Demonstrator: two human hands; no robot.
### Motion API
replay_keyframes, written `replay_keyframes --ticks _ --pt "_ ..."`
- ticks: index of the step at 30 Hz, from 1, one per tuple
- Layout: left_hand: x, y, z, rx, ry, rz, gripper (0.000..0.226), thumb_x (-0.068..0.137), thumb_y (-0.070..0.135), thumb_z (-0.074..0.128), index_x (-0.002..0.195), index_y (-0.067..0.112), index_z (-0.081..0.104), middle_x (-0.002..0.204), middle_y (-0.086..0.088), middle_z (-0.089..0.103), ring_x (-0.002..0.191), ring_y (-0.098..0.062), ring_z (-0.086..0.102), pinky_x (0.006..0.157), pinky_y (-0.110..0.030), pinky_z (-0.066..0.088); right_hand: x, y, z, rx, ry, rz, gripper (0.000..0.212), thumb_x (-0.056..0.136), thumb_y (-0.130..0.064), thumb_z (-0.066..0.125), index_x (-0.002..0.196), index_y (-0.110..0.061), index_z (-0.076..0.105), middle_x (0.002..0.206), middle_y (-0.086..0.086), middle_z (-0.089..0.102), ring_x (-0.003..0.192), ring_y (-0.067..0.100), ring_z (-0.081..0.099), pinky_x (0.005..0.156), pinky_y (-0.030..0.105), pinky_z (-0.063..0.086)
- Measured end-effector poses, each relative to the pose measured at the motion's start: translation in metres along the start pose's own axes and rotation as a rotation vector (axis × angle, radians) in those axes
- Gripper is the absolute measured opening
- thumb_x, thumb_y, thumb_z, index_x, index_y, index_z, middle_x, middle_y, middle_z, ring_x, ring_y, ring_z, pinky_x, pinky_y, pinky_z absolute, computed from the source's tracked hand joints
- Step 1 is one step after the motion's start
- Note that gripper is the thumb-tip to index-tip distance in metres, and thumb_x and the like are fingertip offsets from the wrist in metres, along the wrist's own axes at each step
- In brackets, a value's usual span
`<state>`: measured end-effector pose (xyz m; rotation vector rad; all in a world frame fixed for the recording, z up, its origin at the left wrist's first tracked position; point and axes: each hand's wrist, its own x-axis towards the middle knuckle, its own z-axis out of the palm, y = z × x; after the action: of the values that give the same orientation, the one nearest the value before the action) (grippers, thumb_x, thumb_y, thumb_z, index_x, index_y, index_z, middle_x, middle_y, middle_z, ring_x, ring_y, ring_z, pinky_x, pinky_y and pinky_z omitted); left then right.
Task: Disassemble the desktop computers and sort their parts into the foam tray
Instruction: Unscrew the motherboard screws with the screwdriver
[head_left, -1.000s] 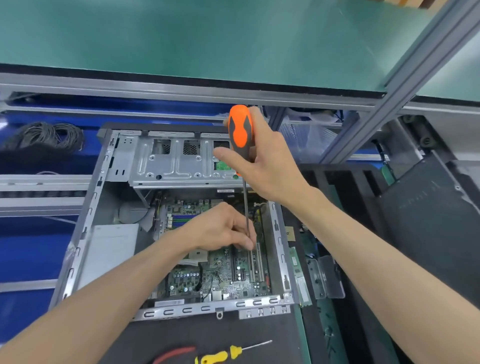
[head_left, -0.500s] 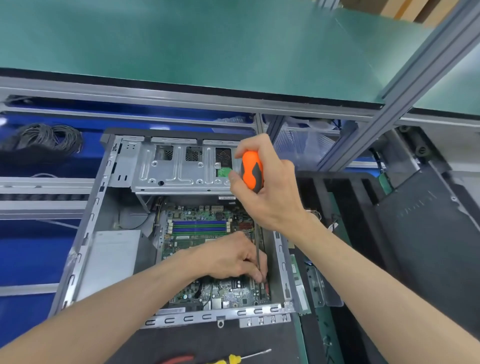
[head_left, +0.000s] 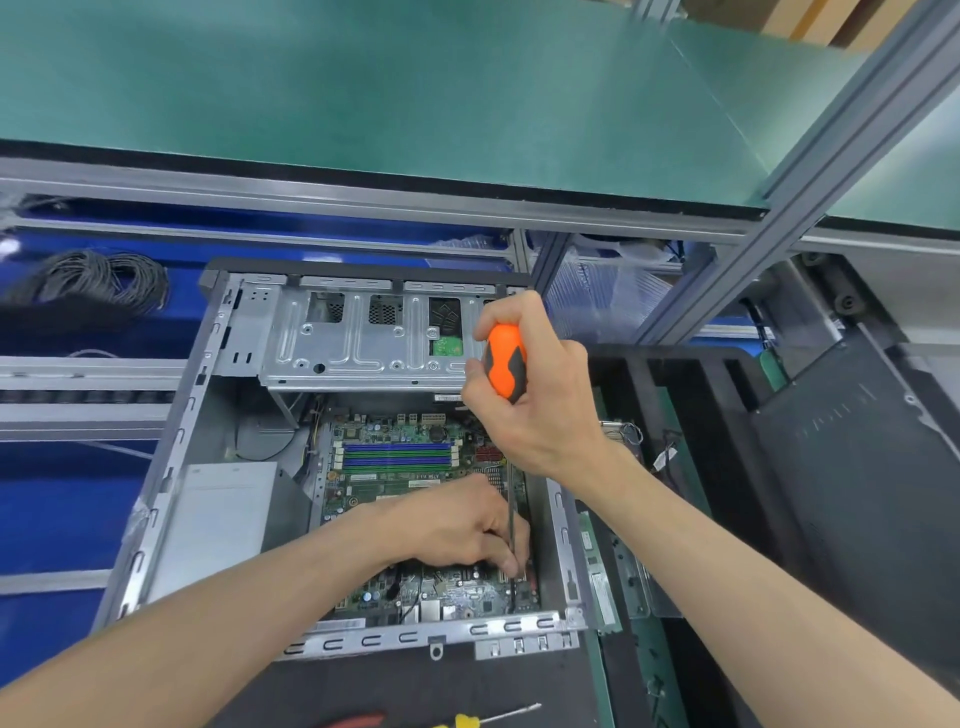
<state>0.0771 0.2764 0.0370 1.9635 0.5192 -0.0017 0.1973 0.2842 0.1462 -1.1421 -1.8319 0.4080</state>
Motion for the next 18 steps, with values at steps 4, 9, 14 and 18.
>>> replay_keyframes --ticks 4,9,14,18 --pt "0.0 -0.001 0.0 -0.005 -0.003 0.01 0.015 0.093 0.014 0.069 0.092 0.002 0.078 0.1 0.001 0.077 0.089 -0.013 0.069 0.085 -0.022 0.05 0.001 0.0 0.0 0.009 0.007 -0.009 0.03 0.087 -0.008 0.063 0.101 -0.025 0.042 0.055 0.003 0.036 0.045 0.014 0.035 0.046 0.015 0.026" --pt "0.0 -0.001 -0.001 -0.005 -0.003 0.02 0.017 0.093 0.013 0.069 0.091 -0.002 0.077 0.102 -0.001 0.077 0.09 -0.017 0.07 0.088 -0.029 0.052 0.002 -0.001 0.0 0.009 0.006 -0.009 0.03 0.088 -0.007 0.063 0.101 -0.025 0.042 0.056 0.002 0.036 0.046 0.015 0.036 0.046 0.015 0.026" --pt "0.0 -0.001 -0.001 0.015 -0.01 0.013 0.015 0.093 0.014 0.069 0.095 0.001 0.078 0.099 0.002 0.077 0.089 -0.013 0.069 0.086 -0.024 0.051 0.001 -0.004 -0.001 0.005 0.014 -0.006 0.026 0.088 -0.006 0.064 0.099 -0.02 0.045 0.053 0.001 0.035 0.046 0.017 0.035 0.046 0.018 0.027" --pt "-0.001 -0.001 0.001 0.014 -0.017 0.012 0.017 0.093 0.015 0.07 0.092 0.0 0.078 0.1 0.002 0.077 0.087 -0.016 0.07 0.085 -0.033 0.053 0.011 -0.009 -0.011 0.021 -0.008 -0.063 0.019 0.092 -0.013 0.064 0.077 -0.005 0.056 0.049 0.001 0.038 0.047 0.014 0.037 0.049 0.015 0.029"
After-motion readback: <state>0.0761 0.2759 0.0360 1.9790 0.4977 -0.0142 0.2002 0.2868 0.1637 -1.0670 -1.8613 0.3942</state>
